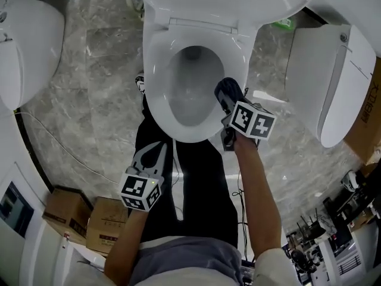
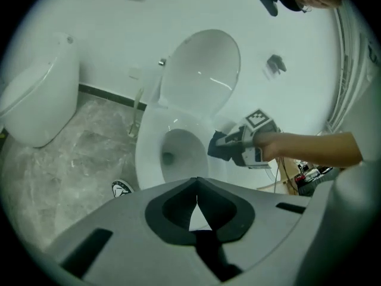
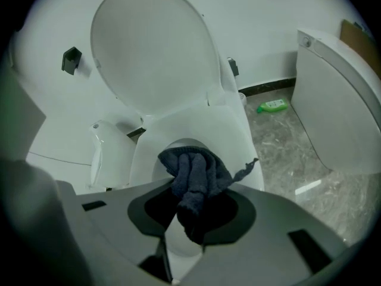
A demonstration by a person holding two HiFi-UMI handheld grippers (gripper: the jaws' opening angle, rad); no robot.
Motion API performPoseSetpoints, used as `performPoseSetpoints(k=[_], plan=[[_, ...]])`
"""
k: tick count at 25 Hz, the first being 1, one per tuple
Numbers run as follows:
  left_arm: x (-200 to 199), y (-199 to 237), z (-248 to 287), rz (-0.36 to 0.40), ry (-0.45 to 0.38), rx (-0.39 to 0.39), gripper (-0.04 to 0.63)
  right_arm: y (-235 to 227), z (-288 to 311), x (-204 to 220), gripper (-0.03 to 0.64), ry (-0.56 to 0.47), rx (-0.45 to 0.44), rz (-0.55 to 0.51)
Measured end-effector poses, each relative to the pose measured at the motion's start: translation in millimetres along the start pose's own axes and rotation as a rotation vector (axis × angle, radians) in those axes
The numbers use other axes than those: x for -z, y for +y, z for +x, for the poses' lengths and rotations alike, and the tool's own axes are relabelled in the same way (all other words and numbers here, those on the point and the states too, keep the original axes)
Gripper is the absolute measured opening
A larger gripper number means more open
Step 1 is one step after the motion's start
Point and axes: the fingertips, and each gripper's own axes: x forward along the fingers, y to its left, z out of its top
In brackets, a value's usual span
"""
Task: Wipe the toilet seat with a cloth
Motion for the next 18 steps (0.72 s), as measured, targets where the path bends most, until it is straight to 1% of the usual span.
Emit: performPoseSetpoints(k=[2,4,8,11,14,18], plan=[[-12,-7,-12,-0.02,-0.039,0.011,0.009,3,11,-11,0.098,-0.004,0.022,-0.025],[-19,-12,-22,-0.038,-0.056,0.028,0.011,8,22,-21,0.098,-0.004,0.037,-0.044],[-27,-11,-38,-0.044,-0.06,0.041,0.009,19,46,-45,0.098,-0.01,0.022,-0.014],[-34,6,-50,-0.065,-0.07,0.016,0.011,26,64,-63,0.098,-0.015,0.041,-0.006],[-44,26,-62,-0.089,-0.092,-0.027,0.011,26,80,-77,0.098,-0.022,0.092,0.024],[-63,46,-74,-0.129,-0.13,-0.041,0.011,29,93,-89,0.098,-0.038,0.134,0.07]])
